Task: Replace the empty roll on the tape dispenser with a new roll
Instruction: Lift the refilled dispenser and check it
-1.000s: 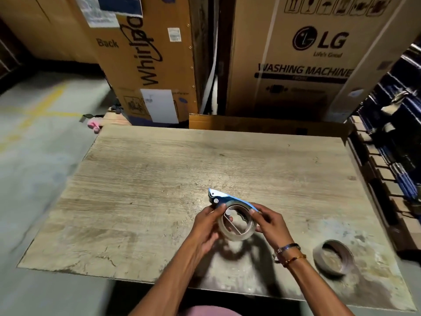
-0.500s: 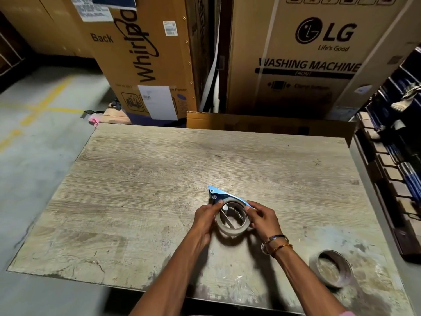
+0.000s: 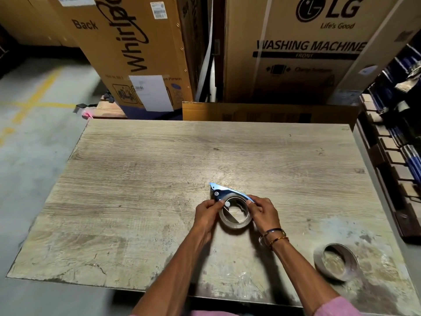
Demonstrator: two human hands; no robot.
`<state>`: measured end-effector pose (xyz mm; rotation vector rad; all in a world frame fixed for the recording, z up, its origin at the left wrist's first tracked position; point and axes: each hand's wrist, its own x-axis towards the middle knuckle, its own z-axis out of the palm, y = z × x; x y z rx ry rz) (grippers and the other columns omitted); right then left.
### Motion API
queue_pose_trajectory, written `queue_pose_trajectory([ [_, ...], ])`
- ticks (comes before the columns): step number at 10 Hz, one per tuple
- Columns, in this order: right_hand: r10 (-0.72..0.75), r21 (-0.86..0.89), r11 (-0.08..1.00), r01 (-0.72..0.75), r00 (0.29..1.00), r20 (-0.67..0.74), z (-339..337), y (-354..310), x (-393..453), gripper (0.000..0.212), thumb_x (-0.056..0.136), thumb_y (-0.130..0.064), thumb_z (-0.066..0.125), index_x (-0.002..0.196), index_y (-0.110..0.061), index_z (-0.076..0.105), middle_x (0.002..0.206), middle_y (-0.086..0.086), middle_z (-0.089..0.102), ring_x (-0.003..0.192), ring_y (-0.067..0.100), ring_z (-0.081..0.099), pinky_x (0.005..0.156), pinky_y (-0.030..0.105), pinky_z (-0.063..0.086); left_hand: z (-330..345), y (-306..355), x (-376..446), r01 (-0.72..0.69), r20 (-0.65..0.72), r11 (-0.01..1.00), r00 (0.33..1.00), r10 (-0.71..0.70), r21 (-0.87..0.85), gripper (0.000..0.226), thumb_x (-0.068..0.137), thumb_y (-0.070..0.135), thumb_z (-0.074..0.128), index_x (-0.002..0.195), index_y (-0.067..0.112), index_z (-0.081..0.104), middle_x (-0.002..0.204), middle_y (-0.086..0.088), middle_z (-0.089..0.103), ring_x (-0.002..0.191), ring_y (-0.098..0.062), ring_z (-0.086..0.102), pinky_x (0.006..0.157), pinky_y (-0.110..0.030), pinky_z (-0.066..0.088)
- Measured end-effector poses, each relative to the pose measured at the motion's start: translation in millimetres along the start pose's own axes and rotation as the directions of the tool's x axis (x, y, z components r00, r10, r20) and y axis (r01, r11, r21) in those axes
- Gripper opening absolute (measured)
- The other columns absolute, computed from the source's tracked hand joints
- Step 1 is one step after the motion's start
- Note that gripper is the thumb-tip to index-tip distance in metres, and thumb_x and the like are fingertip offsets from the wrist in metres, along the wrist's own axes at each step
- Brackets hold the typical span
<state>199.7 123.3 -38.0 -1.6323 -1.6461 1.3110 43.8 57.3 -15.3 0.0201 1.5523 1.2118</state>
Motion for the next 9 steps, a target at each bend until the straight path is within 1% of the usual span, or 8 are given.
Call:
queue_pose_trajectory([
  [1, -0.011, -0.062, 0.998, 0.011, 1.000, 0.005, 2, 4, 3, 0.021, 0.097, -0.017, 0.063, 0.113, -0.015, 0.077, 0.087, -0.005, 0.063, 0.100, 0.029, 0.063, 0.089, 0.038, 0.049, -1, -3, 4, -0.011, 0.026, 1.000, 1.000, 0.011, 0.003, 0.006, 0.086, 0.010, 0.074, 0.086, 0.007, 0.068, 0.085, -0.011, 0.076, 0.070, -0.018, 0.070, 0.066, -0.024, 0.059],
  [2, 0.008, -0.043, 0.999, -0.008, 1.000, -0.007, 3, 6, 6, 0.022, 0.097, -0.018, 0.063, 0.114, -0.016, 0.076, 0.094, 0.002, 0.065, 0.102, 0.029, 0.064, 0.089, 0.035, 0.048, -3, -7, 6, -0.024, 0.032, 0.999, 0.999, 0.023, 0.035, 0.016, 0.087, 0.012, 0.073, 0.098, 0.001, 0.069, 0.092, -0.013, 0.075, 0.075, -0.018, 0.070, 0.066, -0.022, 0.057],
  [4, 0.064, 0.063, 0.996, -0.061, 0.997, -0.035, 7, 11, 1, 0.028, 0.093, -0.020, 0.068, 0.121, -0.017, 0.071, 0.119, 0.008, 0.070, 0.110, 0.025, 0.065, 0.099, 0.038, 0.050, -11, -12, 6, -0.048, 0.023, 0.990, 0.999, 0.045, 0.129, 0.014, 0.087, 0.012, 0.073, 0.098, 0.004, 0.070, 0.088, -0.007, 0.074, 0.076, -0.014, 0.068, 0.067, -0.018, 0.054],
  [5, 0.071, 0.082, 0.994, -0.070, 0.997, -0.019, 9, 14, -4, 0.033, 0.094, -0.019, 0.068, 0.126, -0.016, 0.067, 0.122, 0.009, 0.069, 0.113, 0.025, 0.065, 0.100, 0.038, 0.051, -14, -12, 4, -0.054, 0.043, 0.982, 0.998, 0.048, 0.180, 0.016, 0.088, 0.010, 0.072, 0.101, 0.002, 0.070, 0.089, -0.005, 0.072, 0.077, -0.012, 0.066, 0.067, -0.017, 0.052],
  [6, 0.074, 0.109, 0.991, -0.072, 0.997, -0.012, 10, 14, -5, 0.035, 0.093, -0.018, 0.068, 0.129, -0.016, 0.064, 0.126, 0.010, 0.068, 0.116, 0.026, 0.065, 0.102, 0.042, 0.051, -16, -12, 4, -0.073, 0.047, 0.964, 0.997, 0.063, 0.255, 0.005, 0.087, 0.013, 0.073, 0.092, 0.012, 0.072, 0.088, -0.001, 0.072, 0.082, -0.014, 0.064, 0.074, -0.024, 0.048],
  [7, 0.096, 0.140, 0.986, -0.095, 0.995, -0.006, 8, 6, -10, 0.040, 0.094, -0.017, 0.068, 0.133, -0.012, 0.061, 0.130, 0.011, 0.065, 0.116, 0.026, 0.064, 0.100, 0.038, 0.051, -20, -6, 3, -0.082, 0.017, 0.949, 0.997, 0.081, 0.304, 0.010, 0.087, 0.023, 0.073, 0.079, 0.017, 0.070, 0.083, -0.004, 0.072, 0.078, -0.018, 0.062, 0.071, -0.027, 0.046],
  [8, 0.067, 0.100, 0.993, -0.062, 0.997, -0.048, 7, 2, -12, 0.038, 0.094, -0.018, 0.068, 0.131, -0.011, 0.061, 0.128, 0.012, 0.064, 0.106, 0.025, 0.065, 0.089, 0.031, 0.048, -23, 2, 2, -0.093, 0.057, 0.949, 0.995, 0.080, 0.302, 0.026, 0.090, 0.033, 0.069, 0.071, 0.016, 0.061, 0.075, -0.006, 0.067, 0.061, -0.017, 0.056, 0.061, -0.027, 0.042],
  [9, 0.022, 0.032, 0.999, -0.018, 0.993, -0.120, 6, -6, -16, 0.036, 0.094, -0.015, 0.067, 0.129, -0.009, 0.062, 0.124, 0.014, 0.061, 0.099, 0.024, 0.062, 0.085, 0.029, 0.045, -27, 11, -5, -0.197, 0.045, 0.879, 0.979, 0.197, 0.434, 0.033, 0.093, 0.033, 0.064, 0.065, 0.015, 0.064, 0.074, -0.006, 0.072, 0.062, -0.016, 0.060, 0.065, -0.031, 0.048],
])
